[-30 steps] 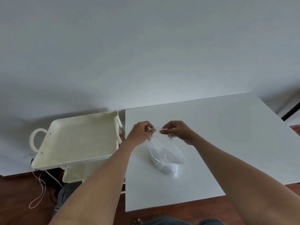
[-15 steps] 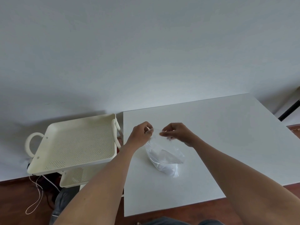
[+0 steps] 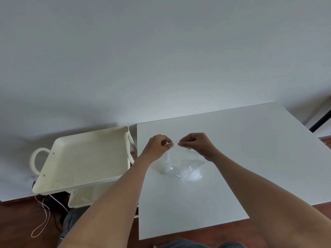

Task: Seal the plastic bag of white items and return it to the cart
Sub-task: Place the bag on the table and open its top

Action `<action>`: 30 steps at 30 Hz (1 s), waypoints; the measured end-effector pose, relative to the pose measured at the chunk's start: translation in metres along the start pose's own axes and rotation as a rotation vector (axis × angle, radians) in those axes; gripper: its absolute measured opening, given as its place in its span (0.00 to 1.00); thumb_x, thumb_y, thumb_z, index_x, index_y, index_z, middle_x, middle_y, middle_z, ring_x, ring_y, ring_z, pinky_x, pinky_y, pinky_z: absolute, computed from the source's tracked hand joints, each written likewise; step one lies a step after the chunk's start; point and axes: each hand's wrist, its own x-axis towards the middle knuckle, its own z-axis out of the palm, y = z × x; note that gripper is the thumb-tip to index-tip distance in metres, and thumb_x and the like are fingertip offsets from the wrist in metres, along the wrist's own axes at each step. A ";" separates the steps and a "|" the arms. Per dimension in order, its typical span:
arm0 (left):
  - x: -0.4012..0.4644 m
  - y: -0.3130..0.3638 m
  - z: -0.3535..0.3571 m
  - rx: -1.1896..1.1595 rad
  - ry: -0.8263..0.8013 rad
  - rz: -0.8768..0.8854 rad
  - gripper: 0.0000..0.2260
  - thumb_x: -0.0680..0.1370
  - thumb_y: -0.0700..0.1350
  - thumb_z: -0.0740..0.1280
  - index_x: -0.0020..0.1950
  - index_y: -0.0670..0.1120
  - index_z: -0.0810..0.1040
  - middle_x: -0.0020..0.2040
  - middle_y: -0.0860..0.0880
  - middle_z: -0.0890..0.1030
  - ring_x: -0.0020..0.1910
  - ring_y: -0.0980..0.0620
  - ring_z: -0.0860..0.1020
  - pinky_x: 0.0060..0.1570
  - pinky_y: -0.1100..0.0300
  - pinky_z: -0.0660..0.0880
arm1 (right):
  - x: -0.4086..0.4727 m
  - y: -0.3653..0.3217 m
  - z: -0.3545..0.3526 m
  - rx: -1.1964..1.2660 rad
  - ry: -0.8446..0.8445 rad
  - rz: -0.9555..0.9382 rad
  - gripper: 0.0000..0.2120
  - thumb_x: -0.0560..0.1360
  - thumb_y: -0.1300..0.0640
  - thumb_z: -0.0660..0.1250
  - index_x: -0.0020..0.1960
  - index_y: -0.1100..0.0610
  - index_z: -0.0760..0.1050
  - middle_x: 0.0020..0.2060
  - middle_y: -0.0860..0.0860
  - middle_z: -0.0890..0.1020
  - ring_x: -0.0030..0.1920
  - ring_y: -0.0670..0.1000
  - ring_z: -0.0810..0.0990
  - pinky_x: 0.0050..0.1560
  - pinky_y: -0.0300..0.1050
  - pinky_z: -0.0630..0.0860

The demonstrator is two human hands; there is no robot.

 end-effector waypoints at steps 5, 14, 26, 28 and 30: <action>-0.005 -0.006 0.005 0.015 0.082 -0.022 0.04 0.79 0.45 0.70 0.44 0.51 0.79 0.46 0.50 0.77 0.41 0.56 0.76 0.41 0.68 0.69 | -0.006 0.007 -0.007 -0.051 -0.174 0.133 0.14 0.70 0.53 0.81 0.51 0.59 0.87 0.48 0.54 0.88 0.45 0.49 0.85 0.53 0.42 0.81; -0.011 0.003 0.004 -0.074 -0.053 -0.027 0.04 0.76 0.48 0.73 0.44 0.52 0.79 0.40 0.54 0.82 0.35 0.59 0.82 0.36 0.65 0.74 | -0.007 0.003 0.001 -0.100 -0.019 0.039 0.10 0.67 0.54 0.82 0.43 0.59 0.86 0.40 0.55 0.88 0.37 0.45 0.82 0.42 0.39 0.78; -0.019 -0.001 0.006 -0.139 -0.053 -0.100 0.05 0.79 0.45 0.70 0.49 0.47 0.75 0.48 0.49 0.79 0.37 0.54 0.86 0.37 0.56 0.78 | -0.013 0.005 -0.006 -0.123 -0.154 0.165 0.12 0.70 0.55 0.80 0.48 0.62 0.86 0.47 0.58 0.88 0.46 0.52 0.85 0.54 0.48 0.82; -0.020 0.002 0.004 -0.158 -0.108 -0.085 0.08 0.77 0.47 0.73 0.52 0.48 0.77 0.46 0.48 0.80 0.35 0.51 0.86 0.34 0.59 0.78 | -0.012 0.004 -0.004 -0.109 -0.134 0.146 0.11 0.68 0.55 0.81 0.45 0.61 0.86 0.45 0.57 0.88 0.45 0.53 0.86 0.54 0.49 0.82; -0.020 0.005 0.001 -0.170 -0.172 -0.069 0.09 0.76 0.48 0.74 0.53 0.48 0.79 0.43 0.47 0.81 0.34 0.48 0.86 0.34 0.58 0.80 | -0.011 0.004 -0.002 -0.090 -0.120 0.126 0.10 0.67 0.56 0.82 0.42 0.60 0.84 0.41 0.55 0.87 0.42 0.51 0.85 0.50 0.48 0.82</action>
